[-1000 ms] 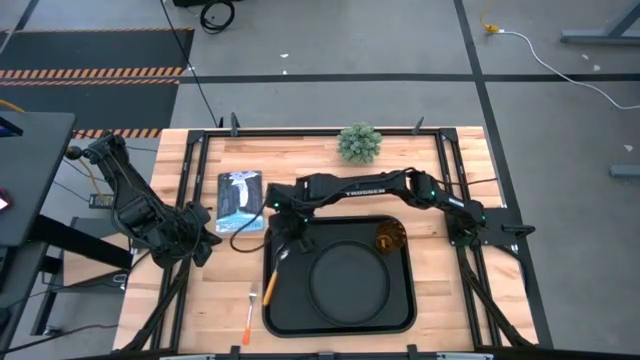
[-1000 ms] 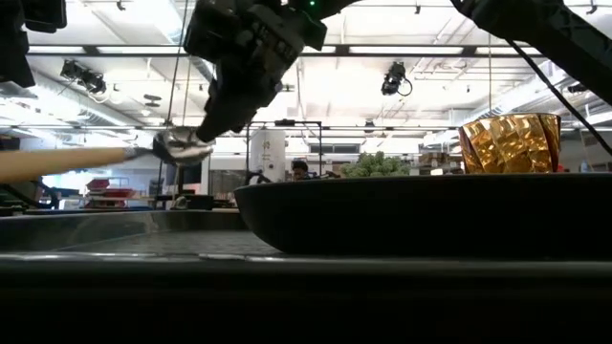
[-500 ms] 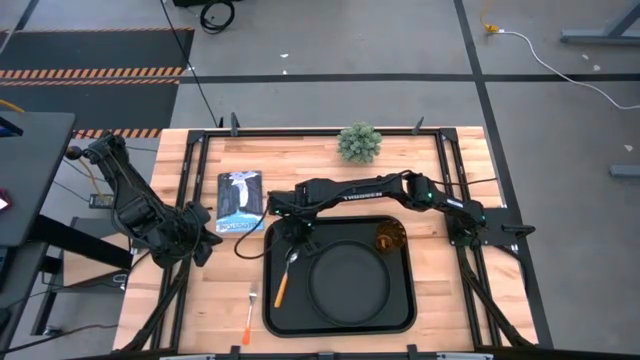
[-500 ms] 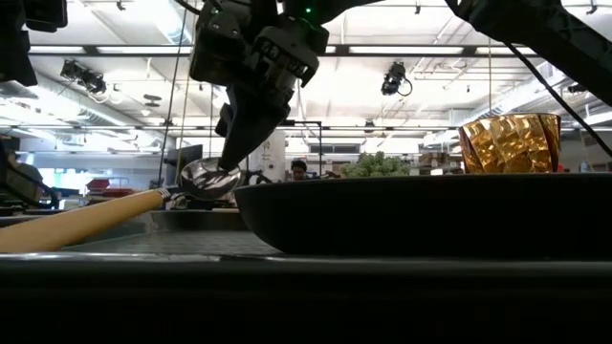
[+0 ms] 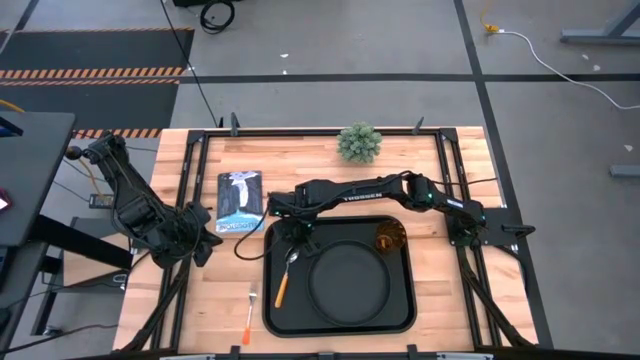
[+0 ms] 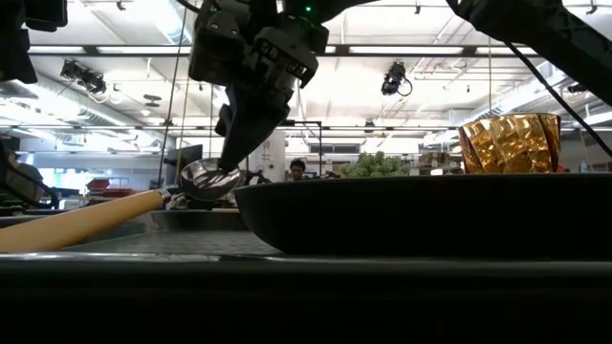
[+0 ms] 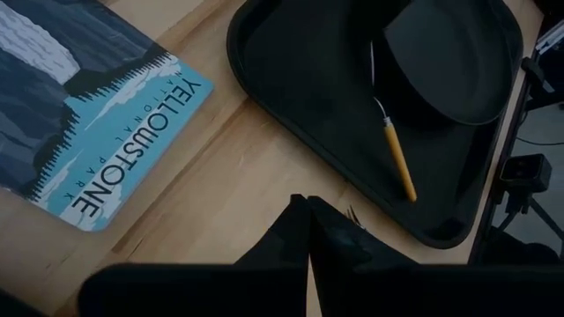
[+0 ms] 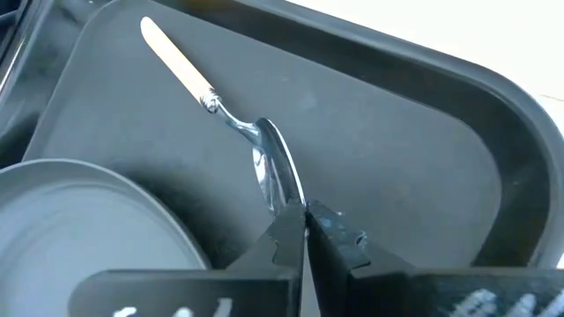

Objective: Pick and place plate/cup/fork/spoon on tray
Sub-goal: Put the orange spoon on the black tray

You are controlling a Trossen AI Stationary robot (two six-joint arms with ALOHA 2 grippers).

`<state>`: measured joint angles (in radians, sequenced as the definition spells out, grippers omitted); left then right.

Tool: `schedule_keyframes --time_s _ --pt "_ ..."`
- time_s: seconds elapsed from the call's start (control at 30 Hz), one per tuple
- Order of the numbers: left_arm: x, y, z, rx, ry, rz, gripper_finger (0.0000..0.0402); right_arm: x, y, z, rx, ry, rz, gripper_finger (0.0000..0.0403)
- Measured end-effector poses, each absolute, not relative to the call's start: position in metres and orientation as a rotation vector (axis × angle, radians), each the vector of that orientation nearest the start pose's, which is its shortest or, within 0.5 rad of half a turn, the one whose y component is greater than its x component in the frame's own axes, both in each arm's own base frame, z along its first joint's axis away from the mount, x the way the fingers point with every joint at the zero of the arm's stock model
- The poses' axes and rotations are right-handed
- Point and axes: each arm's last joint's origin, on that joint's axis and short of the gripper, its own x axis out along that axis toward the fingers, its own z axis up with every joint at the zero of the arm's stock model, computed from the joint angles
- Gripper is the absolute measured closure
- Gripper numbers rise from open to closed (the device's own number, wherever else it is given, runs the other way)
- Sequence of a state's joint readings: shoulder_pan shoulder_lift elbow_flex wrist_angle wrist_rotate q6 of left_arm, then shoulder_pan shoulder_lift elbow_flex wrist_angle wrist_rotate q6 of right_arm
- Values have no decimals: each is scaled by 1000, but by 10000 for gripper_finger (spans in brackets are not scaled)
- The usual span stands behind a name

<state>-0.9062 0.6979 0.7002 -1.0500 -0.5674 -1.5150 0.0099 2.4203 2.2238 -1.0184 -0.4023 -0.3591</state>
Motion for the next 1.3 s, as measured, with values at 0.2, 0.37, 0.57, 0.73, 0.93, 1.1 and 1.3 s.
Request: schedule_keyframes --time_s 0.2,0.37,0.57,0.73,0.93,1.1,1.3 --pt "79 -76 254 -722 778 312 392 504 20 201 -97 1104 559 383" --pt "80 -77 255 -733 773 304 392 505 20 201 -113 1097 541 369" --pt "80 -77 255 -733 773 305 392 507 20 201 -123 1078 527 340" --pt "80 -77 255 -733 773 304 392 511 20 202 -145 1057 485 321" --pt "80 -77 254 -731 774 306 392 516 29 205 -128 1003 464 309" --pt "80 -77 254 -726 774 304 392 518 59 207 -171 959 474 309" --pt "80 -77 254 -726 773 304 392 519 99 211 -280 880 417 308"
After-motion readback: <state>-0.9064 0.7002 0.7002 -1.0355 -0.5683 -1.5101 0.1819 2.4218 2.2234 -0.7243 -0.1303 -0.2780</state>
